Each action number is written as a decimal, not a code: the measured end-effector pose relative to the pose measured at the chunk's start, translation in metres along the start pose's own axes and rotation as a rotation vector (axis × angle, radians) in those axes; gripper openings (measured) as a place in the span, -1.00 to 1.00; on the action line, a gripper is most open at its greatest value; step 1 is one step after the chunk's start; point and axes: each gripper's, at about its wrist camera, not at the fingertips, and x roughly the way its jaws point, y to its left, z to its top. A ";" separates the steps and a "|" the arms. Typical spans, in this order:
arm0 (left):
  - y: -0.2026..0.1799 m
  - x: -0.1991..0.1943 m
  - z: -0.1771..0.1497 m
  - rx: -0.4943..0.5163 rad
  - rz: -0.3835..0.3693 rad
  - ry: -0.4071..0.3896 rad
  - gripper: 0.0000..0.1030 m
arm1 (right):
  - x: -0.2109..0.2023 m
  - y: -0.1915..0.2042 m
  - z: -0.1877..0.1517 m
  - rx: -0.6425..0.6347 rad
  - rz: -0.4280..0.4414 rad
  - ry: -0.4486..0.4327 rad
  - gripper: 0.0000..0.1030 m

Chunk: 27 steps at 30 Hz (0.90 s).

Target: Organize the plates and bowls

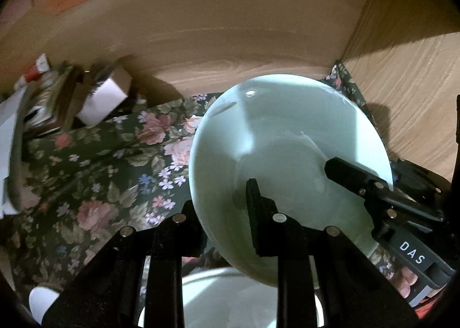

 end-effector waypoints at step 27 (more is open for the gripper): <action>0.050 -0.109 -0.068 -0.107 0.077 -0.119 -0.55 | -0.049 0.102 -0.019 -0.126 0.109 -0.080 -0.52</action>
